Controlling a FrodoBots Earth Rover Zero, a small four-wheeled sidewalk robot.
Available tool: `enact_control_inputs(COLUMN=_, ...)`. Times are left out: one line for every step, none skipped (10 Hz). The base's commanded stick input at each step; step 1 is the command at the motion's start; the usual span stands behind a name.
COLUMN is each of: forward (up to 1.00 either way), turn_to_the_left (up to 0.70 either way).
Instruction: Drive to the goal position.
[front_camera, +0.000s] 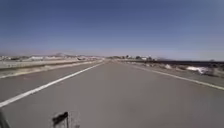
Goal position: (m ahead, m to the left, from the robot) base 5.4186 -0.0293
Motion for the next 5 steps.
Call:
enact_control_inputs(forward=1.0, turn_to_the_left=0.0)
enact_control_inputs(forward=1.0, turn_to_the_left=0.0)
enact_control_inputs(forward=1.0, turn_to_the_left=0.0)
enact_control_inputs(forward=1.0, turn_to_the_left=0.0)
enact_control_inputs(forward=1.0, turn_to_the_left=0.0)
